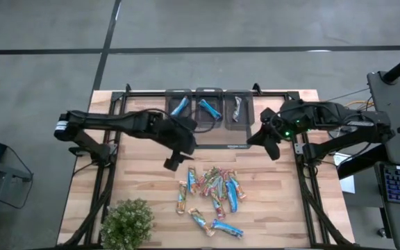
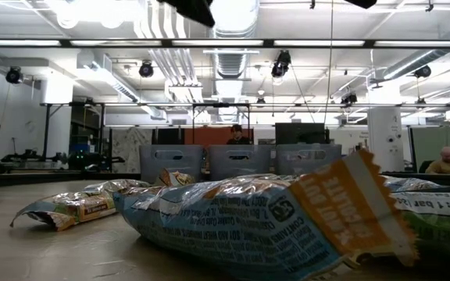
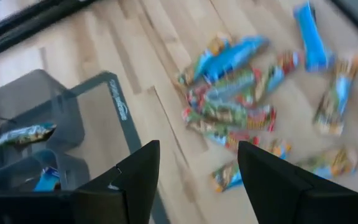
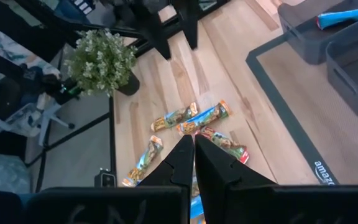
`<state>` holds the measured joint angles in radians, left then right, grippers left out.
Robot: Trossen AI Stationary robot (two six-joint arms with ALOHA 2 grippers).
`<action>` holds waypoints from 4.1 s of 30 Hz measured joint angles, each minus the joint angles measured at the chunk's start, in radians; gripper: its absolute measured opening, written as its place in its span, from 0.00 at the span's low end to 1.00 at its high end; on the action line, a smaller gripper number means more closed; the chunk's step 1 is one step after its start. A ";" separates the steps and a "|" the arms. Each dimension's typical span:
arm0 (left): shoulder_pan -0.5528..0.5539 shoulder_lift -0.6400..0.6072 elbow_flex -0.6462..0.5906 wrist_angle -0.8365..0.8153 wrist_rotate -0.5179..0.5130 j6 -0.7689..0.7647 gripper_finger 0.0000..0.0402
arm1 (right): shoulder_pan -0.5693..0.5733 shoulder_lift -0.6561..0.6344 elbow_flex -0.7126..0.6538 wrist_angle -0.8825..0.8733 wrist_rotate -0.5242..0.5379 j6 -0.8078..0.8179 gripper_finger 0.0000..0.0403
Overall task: Pick and place Granola Bars by type
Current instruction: Put the yellow granola bar into the right black bin
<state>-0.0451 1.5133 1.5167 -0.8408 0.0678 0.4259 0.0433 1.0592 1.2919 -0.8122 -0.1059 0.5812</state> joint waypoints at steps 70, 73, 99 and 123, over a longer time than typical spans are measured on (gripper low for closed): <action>-0.087 0.330 -0.159 0.061 -0.042 0.619 0.50 | 0.000 -0.016 -0.066 -0.026 0.003 0.071 0.02; -0.087 0.330 -0.189 0.121 -0.042 0.619 0.50 | 0.000 -0.016 -0.066 -0.026 0.003 0.071 0.02; -0.087 0.335 -0.284 0.233 -0.050 0.623 0.50 | 0.000 -0.016 -0.066 -0.022 0.003 0.071 0.02; -0.085 0.377 -0.284 0.272 -0.060 0.648 0.50 | 0.000 -0.016 -0.067 -0.021 0.003 0.071 0.02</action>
<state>-0.1303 1.8903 1.2331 -0.5688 0.0074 1.0737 0.0436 1.0435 1.2253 -0.8337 -0.1028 0.6518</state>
